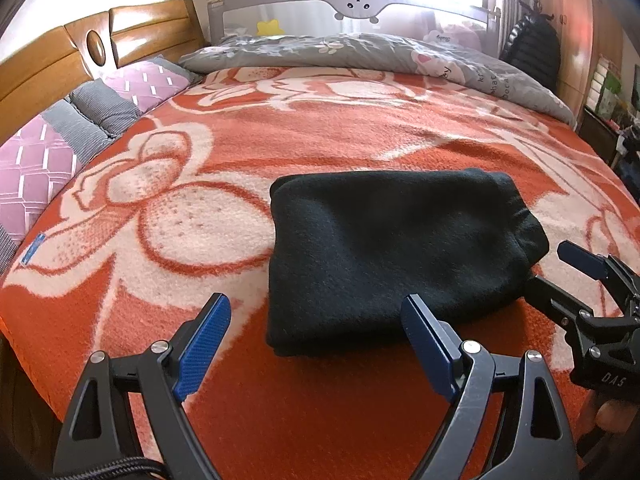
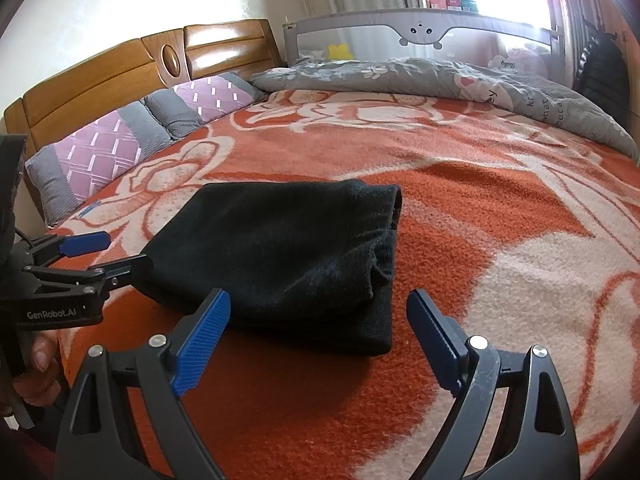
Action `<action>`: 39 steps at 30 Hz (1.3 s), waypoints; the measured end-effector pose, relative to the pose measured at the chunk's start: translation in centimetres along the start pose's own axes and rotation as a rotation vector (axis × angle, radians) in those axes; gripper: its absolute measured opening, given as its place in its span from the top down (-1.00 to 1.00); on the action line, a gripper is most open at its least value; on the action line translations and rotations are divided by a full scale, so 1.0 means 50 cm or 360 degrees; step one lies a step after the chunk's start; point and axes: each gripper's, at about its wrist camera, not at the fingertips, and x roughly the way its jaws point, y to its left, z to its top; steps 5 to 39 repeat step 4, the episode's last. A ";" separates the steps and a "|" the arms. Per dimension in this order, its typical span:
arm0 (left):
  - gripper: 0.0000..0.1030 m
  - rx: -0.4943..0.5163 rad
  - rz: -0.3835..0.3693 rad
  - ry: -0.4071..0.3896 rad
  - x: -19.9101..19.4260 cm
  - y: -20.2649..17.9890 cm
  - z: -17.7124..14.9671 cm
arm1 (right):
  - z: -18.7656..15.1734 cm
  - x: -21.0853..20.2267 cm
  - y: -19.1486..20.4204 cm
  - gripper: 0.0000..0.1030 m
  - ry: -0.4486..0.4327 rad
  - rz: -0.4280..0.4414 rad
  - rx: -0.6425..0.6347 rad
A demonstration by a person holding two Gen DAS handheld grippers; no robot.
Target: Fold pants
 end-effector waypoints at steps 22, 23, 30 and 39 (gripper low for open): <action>-0.71 0.0018 -0.0016 -0.0006 -0.004 -0.006 0.000 | 0.006 -0.005 0.003 -0.75 -0.0010 0.0010 0.0004; -0.71 0.0018 -0.0016 -0.0006 -0.004 -0.006 0.000 | 0.006 -0.005 0.003 -0.75 -0.0010 0.0010 0.0004; -0.71 0.0018 -0.0016 -0.0006 -0.004 -0.006 0.000 | 0.006 -0.005 0.003 -0.75 -0.0010 0.0010 0.0004; -0.71 0.0018 -0.0016 -0.0006 -0.004 -0.006 0.000 | 0.006 -0.005 0.003 -0.75 -0.0010 0.0010 0.0004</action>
